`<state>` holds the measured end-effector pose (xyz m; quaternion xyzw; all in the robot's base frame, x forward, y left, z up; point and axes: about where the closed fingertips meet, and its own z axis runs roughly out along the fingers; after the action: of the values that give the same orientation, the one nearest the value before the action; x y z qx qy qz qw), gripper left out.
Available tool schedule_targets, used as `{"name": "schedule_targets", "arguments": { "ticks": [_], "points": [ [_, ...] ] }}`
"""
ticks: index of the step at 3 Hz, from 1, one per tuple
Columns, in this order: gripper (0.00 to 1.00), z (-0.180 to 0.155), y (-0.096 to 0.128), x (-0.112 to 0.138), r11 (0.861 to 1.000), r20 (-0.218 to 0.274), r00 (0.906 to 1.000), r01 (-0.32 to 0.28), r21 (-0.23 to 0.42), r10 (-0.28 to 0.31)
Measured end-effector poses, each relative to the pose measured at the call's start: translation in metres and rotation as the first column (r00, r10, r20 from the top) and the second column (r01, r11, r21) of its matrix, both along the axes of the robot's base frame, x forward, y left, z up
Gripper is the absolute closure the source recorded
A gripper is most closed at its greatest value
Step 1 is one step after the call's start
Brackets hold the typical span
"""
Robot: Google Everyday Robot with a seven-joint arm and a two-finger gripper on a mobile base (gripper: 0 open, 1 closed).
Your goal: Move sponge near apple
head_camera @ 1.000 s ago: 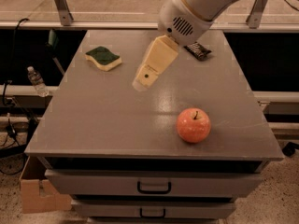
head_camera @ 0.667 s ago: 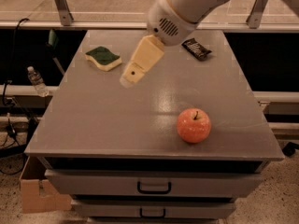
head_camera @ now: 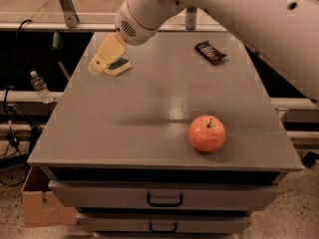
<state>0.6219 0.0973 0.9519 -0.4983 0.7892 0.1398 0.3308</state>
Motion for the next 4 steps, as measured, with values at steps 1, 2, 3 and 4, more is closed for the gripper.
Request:
{"name": "schedule_targets", "arguments": {
  "ticks": [1,2,3,4],
  "points": [
    [0.0,-0.018,0.016,0.043,0.996,-0.007,0.9971,0.076,0.055,-0.076],
    [0.0,-0.037,0.019,0.082,0.983,-0.034,0.9905,0.137,0.121,-0.133],
    [0.0,-0.056,0.028,0.108,0.972,-0.068,0.9866,0.158,0.174,-0.148],
    [0.0,-0.077,0.042,0.126,0.971,-0.097,0.987,0.144,0.188,-0.128]
  ]
}}
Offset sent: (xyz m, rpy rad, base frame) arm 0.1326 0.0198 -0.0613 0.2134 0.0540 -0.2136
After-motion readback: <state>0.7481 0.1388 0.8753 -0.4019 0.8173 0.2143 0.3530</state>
